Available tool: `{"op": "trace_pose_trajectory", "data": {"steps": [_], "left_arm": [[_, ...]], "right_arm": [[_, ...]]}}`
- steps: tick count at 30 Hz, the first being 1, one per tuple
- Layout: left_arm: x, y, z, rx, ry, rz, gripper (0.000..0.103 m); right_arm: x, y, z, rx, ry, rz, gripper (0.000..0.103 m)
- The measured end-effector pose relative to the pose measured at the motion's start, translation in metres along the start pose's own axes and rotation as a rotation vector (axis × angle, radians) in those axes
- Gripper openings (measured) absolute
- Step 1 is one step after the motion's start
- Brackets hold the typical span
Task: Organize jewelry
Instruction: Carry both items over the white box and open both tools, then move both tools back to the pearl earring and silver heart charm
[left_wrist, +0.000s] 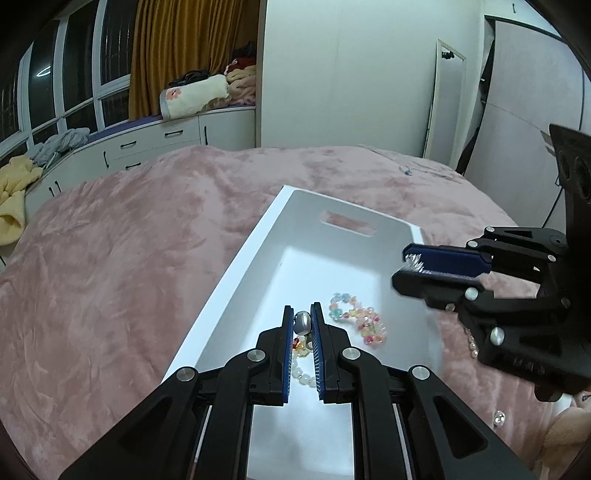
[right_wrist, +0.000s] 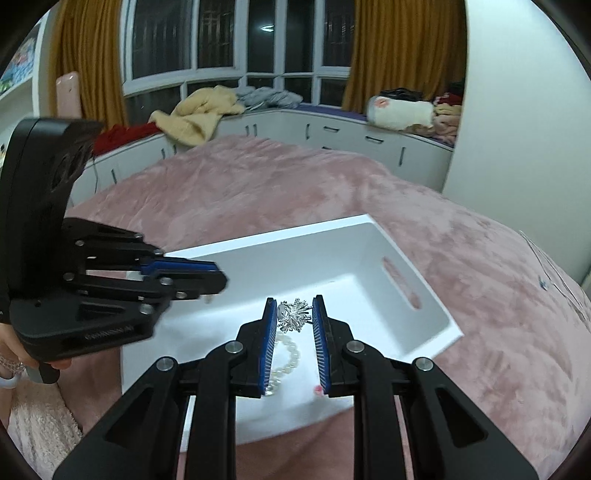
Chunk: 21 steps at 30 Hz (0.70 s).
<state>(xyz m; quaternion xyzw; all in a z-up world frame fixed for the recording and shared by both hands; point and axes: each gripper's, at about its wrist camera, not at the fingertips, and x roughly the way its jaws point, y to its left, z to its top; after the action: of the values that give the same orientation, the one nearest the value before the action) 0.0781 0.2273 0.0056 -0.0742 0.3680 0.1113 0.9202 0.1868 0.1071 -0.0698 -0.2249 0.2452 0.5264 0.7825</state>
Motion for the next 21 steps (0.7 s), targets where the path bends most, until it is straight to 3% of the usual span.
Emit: {"op": "trace_pose_trajectory", "data": {"steps": [1,3,8,11,15,21], "left_arm": [[0.000,0.000,0.000,0.001,-0.003,0.007,0.017],[-0.002,-0.001,0.001,-0.001,-0.018,0.012,0.032],[-0.008,0.003,0.004,-0.015,-0.043,0.018,0.034],[-0.009,0.009,0.004,-0.048,-0.052,0.029,0.041],[-0.012,0.016,0.005,-0.088,-0.066,0.030,0.051],[-0.022,0.018,0.007,-0.130,-0.123,0.012,0.068]], "right_arm": [[0.001,0.003,0.000,-0.003,0.003,-0.001,0.020],[0.003,0.005,-0.001,0.001,0.010,0.002,0.021],[0.006,0.004,-0.005,0.010,0.020,0.003,0.021],[0.003,0.002,-0.005,0.023,0.011,0.007,0.022],[-0.004,-0.002,-0.004,0.035,-0.014,-0.014,0.051],[-0.022,-0.021,-0.008,0.071,-0.055,-0.069,0.067]]}}
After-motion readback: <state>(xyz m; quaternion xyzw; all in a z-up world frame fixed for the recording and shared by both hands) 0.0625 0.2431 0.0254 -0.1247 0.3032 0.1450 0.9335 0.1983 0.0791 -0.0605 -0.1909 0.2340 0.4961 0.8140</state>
